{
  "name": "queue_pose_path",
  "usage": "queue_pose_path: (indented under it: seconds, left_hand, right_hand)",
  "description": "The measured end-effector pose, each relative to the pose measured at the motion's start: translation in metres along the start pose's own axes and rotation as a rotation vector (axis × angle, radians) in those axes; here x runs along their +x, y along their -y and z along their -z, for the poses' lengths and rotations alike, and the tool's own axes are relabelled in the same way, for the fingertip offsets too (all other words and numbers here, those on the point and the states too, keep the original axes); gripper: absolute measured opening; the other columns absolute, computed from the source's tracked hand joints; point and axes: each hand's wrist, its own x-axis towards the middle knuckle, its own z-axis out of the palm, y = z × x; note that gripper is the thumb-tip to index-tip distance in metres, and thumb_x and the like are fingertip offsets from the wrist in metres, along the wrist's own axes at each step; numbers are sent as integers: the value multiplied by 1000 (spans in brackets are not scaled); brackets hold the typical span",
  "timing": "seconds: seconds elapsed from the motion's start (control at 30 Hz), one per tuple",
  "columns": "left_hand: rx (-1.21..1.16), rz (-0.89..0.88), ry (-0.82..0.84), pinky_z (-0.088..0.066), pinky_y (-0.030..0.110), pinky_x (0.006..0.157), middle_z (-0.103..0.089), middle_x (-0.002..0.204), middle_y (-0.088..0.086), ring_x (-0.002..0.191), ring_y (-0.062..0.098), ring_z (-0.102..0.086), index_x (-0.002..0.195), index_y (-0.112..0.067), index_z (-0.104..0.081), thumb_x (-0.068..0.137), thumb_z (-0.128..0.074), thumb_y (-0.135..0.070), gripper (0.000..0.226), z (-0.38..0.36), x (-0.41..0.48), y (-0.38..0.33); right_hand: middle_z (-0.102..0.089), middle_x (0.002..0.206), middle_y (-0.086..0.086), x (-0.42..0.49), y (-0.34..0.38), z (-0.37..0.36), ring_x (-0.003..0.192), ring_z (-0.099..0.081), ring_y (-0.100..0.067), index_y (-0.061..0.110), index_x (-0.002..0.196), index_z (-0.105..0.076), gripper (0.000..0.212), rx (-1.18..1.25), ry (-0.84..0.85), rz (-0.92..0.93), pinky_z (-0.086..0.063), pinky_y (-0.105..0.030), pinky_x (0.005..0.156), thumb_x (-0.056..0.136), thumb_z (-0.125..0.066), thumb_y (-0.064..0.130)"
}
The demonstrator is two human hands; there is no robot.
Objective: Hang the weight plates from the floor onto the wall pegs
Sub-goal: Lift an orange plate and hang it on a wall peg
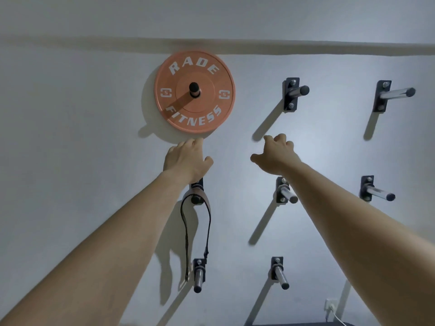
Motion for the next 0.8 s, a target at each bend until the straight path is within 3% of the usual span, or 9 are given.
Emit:
queue_pose_path:
  seconds: [0.27,0.4,0.63,0.8]
  left_hand:
    - [-71,-68,136,-37,43,105,-47,148,8,134,29,-43,151,-14,-34,99,-42,-39,58,-36,-72,-47]
    - [-96,-78,261,-38,43,104,-44,150,8,136,29,-40,153,-15,-31,99,-42,-38,60,-88,-117,-57]
    - [-87,-69,539,-41,45,99,-43,151,9,133,31,-44,154,-14,-27,98,-45,-38,63,-199,-223,-58]
    - [-107,-40,684,-43,46,96,-44,148,13,131,35,-45,151,-11,-31,98,-46,-36,60,-267,-292,-88]
  right_hand:
    - [-36,140,-11,-80,-59,-10,128,-32,-33,13,141,-39,59,31,59,-109,-48,-45,92,90,-56,38]
    - [-38,138,-12,-124,-88,-46,127,-34,-34,12,138,-42,53,18,106,-172,-39,-40,86,92,-54,36]
    - [-35,143,-13,-228,-156,-139,132,-32,-34,12,142,-38,55,-8,318,-316,-36,-39,84,94,-52,35]
    - [-34,146,-17,-305,-224,-198,136,-29,-38,12,146,-36,60,-23,469,-407,-37,-48,102,95,-52,38]
